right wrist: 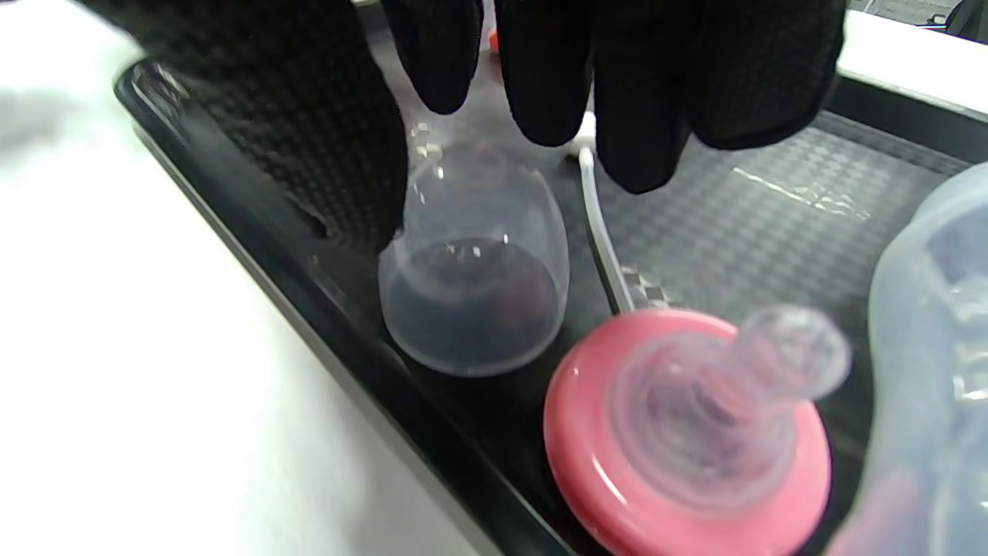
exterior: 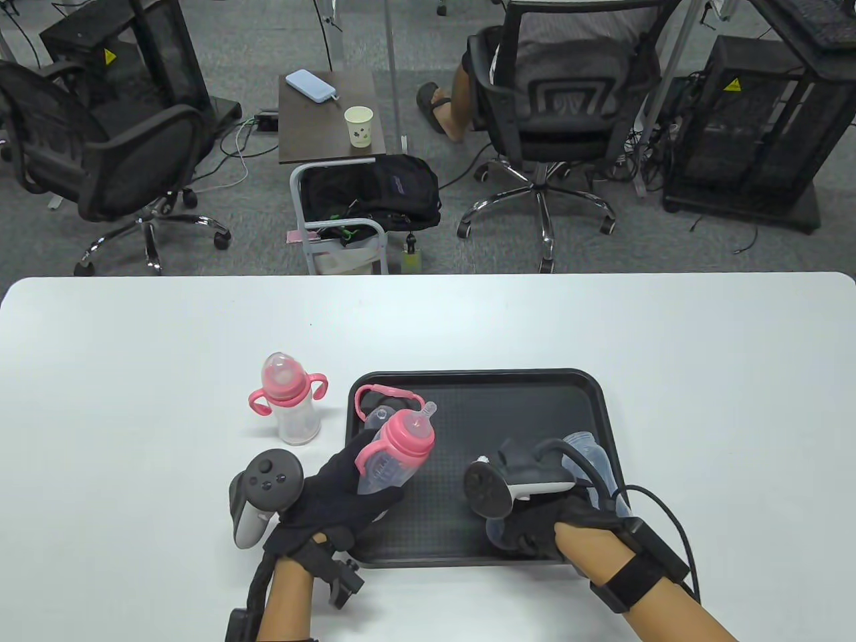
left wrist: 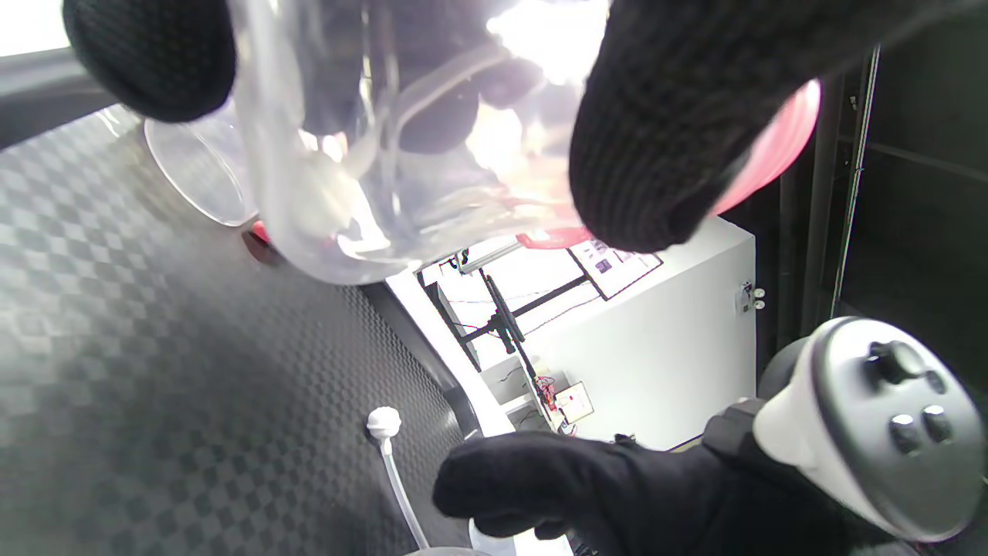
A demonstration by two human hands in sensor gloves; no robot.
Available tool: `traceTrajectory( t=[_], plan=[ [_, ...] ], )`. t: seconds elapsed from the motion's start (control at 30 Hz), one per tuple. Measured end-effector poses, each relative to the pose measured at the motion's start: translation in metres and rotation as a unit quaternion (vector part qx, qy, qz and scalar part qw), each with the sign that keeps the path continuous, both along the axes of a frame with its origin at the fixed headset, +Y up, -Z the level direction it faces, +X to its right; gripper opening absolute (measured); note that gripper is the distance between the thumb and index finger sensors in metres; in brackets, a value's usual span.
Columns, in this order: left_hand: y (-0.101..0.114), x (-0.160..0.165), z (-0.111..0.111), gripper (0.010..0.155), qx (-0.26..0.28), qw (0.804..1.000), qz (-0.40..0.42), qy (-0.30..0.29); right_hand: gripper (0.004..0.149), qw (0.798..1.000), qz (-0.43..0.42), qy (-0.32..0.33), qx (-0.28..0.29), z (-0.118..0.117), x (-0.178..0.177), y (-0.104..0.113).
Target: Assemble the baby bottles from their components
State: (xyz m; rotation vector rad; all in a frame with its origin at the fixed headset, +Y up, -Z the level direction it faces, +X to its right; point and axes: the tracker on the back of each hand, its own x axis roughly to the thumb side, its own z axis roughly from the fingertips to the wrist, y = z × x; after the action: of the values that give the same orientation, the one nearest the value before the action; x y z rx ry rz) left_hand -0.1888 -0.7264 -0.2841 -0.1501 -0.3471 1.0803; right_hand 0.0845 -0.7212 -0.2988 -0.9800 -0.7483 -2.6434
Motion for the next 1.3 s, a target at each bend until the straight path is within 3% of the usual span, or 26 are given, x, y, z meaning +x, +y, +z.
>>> traceTrajectory(
  t=[0.47, 0.7, 1.03, 1.3],
  plan=[
    [0.0, -0.001, -0.001, 0.093, -0.003, 1.0, 0.002, -0.004, 0.075, 0.999, 0.033, 0.006, -0.014, 0.0, -0.013, -0.029],
    [0.0, 0.0, -0.001, 0.094, -0.005, 1.0, -0.002, -0.006, 0.073, 1.0, 0.017, 0.006, -0.011, -0.001, -0.015, -0.026],
    [-0.001, 0.002, -0.001, 0.093, -0.012, 1.0, -0.011, -0.013, 0.072, 0.992, -0.111, -0.056, -0.021, -0.009, 0.006, 0.038],
    [-0.002, 0.008, -0.001, 0.093, -0.017, 0.999, -0.027, -0.027, 0.071, 0.966, -0.237, -0.101, -0.035, -0.017, 0.037, 0.084]
  ],
)
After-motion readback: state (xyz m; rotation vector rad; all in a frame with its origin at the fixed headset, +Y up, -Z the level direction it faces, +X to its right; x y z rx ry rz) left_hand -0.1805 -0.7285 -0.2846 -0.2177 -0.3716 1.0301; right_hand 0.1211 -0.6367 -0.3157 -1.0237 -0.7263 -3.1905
